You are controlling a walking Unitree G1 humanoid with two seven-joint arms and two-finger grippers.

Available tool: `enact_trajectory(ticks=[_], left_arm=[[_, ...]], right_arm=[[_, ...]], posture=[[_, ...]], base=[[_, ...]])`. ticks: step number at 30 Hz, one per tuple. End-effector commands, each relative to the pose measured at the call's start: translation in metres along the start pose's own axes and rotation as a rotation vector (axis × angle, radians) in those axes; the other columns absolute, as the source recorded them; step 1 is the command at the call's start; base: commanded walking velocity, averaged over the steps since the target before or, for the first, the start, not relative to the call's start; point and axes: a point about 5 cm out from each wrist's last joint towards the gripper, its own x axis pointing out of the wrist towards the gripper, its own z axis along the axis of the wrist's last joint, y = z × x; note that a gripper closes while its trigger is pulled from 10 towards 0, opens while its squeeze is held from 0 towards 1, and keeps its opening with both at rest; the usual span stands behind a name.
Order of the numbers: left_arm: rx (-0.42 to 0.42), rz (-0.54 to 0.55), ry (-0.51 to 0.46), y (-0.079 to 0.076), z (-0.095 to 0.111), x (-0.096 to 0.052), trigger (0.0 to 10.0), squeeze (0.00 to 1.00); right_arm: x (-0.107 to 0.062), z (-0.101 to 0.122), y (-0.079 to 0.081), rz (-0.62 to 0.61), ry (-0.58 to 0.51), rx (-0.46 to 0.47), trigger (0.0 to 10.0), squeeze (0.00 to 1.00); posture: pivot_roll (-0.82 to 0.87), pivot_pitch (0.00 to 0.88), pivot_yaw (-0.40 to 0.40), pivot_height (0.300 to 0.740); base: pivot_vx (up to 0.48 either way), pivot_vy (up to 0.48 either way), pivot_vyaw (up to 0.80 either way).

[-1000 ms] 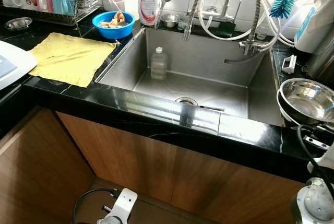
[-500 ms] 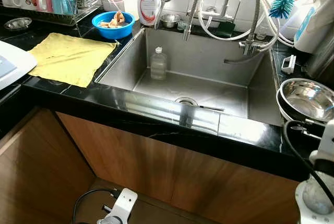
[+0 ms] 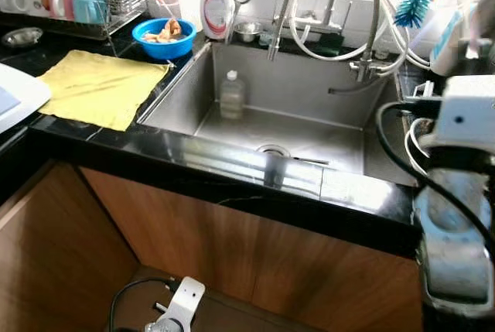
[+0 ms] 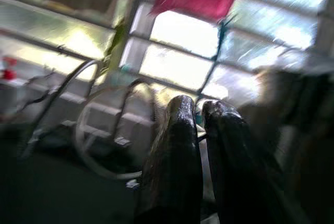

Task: Kitchen organization

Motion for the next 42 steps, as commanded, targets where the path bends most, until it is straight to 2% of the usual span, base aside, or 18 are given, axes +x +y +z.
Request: enact_trajectory(ticks=[1, 4, 9, 13, 14, 15, 18, 19, 21, 29, 32, 39, 42], left_arm=[[-0.013, 0.002, 0.005, -0.001, -0.002, 0.0, 10.0, 0.0], [-0.017, 0.005, 0.005, -0.001, -0.002, 0.0, 10.0, 0.0], [-0.019, 0.009, 0.007, -0.001, -0.002, 0.0, 10.0, 0.0], [-0.024, 0.009, 0.007, -0.001, -0.002, 0.0, 10.0, 0.0], [-0.023, 0.009, 0.006, -0.001, -0.002, 0.0, 10.0, 0.0], [-0.023, 0.009, 0.006, -0.001, -0.002, 0.0, 10.0, 0.0], [-0.023, 0.008, 0.006, -0.001, -0.002, 0.0, 10.0, 0.0], [-0.024, 0.008, 0.006, -0.001, -0.002, 0.0, 10.0, 0.0], [-0.026, 0.009, 0.005, -0.001, -0.002, 0.0, 10.0, 0.0], [-0.03, 0.01, 0.006, -0.002, -0.003, 0.0, 10.0, 0.0], [-0.031, 0.011, 0.007, -0.002, -0.003, 0.0, 10.0, 0.0], [-0.023, 0.01, 0.01, -0.003, -0.005, -0.001, 10.0, 0.0], [-0.021, 0.01, 0.01, -0.003, -0.005, -0.001, 10.0, 0.0]], right_arm=[[0.004, -0.007, 0.017, 0.129, 0.054, 0.049, 10.0, 0.0], [0.013, -0.012, 0.034, 0.249, 0.051, 0.098, 10.0, 0.0], [0.025, -0.014, 0.042, 0.326, 0.052, 0.123, 10.0, 0.0], [0.027, -0.037, 0.047, 0.378, 0.184, 0.092, 10.0, 0.0], [0.026, -0.043, 0.048, 0.385, 0.221, 0.112, 10.0, 0.0], [0.026, -0.048, 0.05, 0.399, 0.249, 0.185, 10.0, 0.0], [0.026, -0.059, 0.051, 0.4, 0.298, 0.243, 10.0, 0.0], [0.026, -0.066, 0.049, 0.391, 0.322, 0.22, 10.0, 0.0], [0.026, -0.072, 0.048, 0.384, 0.342, 0.245, 10.0, 0.0], [0.03, -0.086, 0.043, 0.377, 0.395, 0.245, 10.0, 0.0], [0.032, -0.093, 0.039, 0.33, 0.426, 0.292, 10.0, 0.0], [0.027, -0.11, 0.037, 0.304, 0.505, 0.307, 10.0, 0.0], [0.026, -0.113, 0.038, 0.303, 0.506, 0.313, 10.0, 0.0]], posture=[[0.0, 0.048, -0.052, 0.74], [0.01, 0.049, -0.052, 0.74], [0.0, 0.051, -0.052, 0.74], [0.0, 0.052, -0.051, 0.74], [0.0, 0.052, -0.05, 0.74], [0.0, 0.05, -0.051, 0.74], [0.0, 0.05, -0.051, 0.74], [0.0, 0.047, -0.053, 0.74], [0.0, 0.043, -0.057, 0.74], [0.01, 0.026, -0.062, 0.74], [0.02, 0.014, -0.065, 0.74], [0.02, 0.0, -0.066, 0.74], [0.03, 0.0, -0.065, 0.74]], base=[[0.0, 0.0, 0.0], [0.0, 0.0, 0.0], [0.0, 0.0, 0.0], [0.0, 0.0, 0.0], [0.0, 0.0, 0.0], [0.0, 0.0, 0.0], [0.0, 0.0, 0.0], [0.0, 0.0, 0.0], [0.0, 0.0, 0.0], [0.0, 0.0, 0.0], [0.0, 0.0, 0.0], [0.0, 0.0, 0.0], [0.0, 0.0, 0.0]])
